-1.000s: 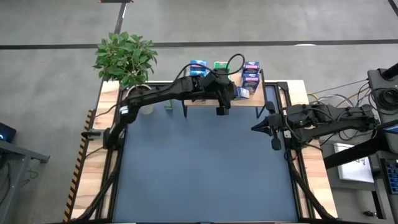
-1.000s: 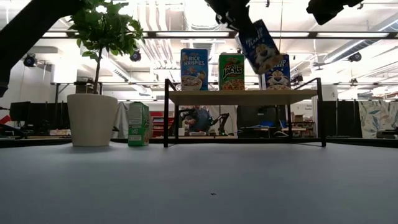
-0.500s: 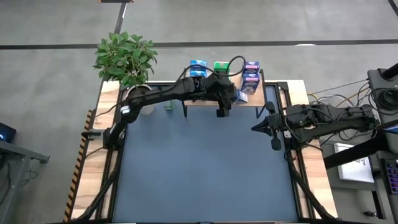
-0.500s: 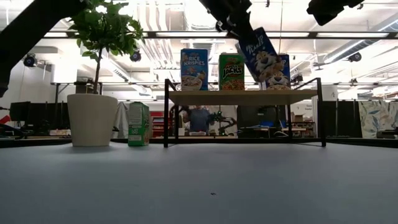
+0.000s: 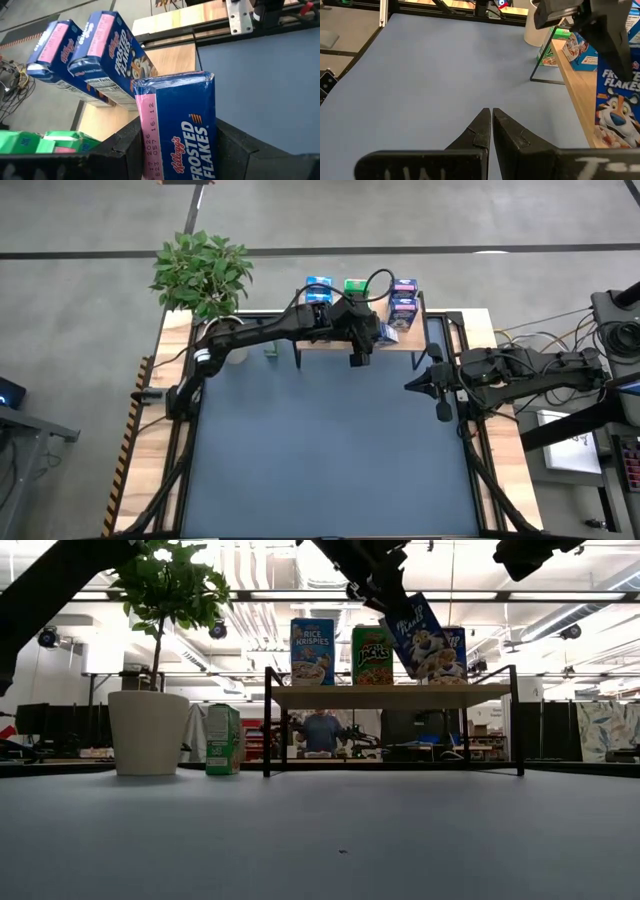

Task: Stack cereal on shelf
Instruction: Put the blue cereal box on the shelf aligned with the other blue cereal boxes

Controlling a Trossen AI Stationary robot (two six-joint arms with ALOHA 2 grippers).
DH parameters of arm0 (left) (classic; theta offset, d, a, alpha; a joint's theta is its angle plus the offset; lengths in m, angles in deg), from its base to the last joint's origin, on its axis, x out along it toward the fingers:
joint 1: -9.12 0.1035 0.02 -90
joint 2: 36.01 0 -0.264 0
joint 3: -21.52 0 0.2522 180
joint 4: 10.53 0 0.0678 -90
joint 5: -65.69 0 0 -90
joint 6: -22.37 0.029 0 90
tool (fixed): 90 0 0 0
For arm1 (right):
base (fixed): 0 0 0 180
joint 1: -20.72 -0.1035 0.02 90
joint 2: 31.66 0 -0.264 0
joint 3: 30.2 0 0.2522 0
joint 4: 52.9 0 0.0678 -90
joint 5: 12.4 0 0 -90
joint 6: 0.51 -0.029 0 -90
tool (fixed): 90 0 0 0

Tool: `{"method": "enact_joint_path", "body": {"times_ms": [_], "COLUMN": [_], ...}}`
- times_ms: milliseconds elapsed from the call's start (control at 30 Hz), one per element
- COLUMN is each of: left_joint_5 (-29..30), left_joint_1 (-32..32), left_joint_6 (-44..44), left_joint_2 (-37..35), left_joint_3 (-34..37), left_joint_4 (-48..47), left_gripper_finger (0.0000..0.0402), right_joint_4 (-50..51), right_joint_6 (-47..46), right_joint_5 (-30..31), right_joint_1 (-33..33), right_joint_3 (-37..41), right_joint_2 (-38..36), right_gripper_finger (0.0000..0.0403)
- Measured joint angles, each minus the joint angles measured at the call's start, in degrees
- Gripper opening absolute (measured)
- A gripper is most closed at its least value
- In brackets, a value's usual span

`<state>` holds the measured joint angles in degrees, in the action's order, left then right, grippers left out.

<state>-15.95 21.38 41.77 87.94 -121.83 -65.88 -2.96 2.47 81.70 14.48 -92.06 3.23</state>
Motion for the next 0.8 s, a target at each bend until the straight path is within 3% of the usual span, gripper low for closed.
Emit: {"method": "enact_joint_path", "body": {"times_ms": [800], "left_joint_5": [0.04], "left_joint_1": [0.62], "left_joint_6": [-0.68], "left_joint_2": [2.35], "left_joint_3": [-0.01], "left_joint_4": [3.79], "left_gripper_finger": [0.0219], "right_joint_4": [0.0], "right_joint_6": [0.04], "right_joint_5": [-0.02], "right_joint_1": [0.0], "right_joint_3": [0.0], "right_joint_2": [0.02], "right_gripper_finger": [0.0009]}}
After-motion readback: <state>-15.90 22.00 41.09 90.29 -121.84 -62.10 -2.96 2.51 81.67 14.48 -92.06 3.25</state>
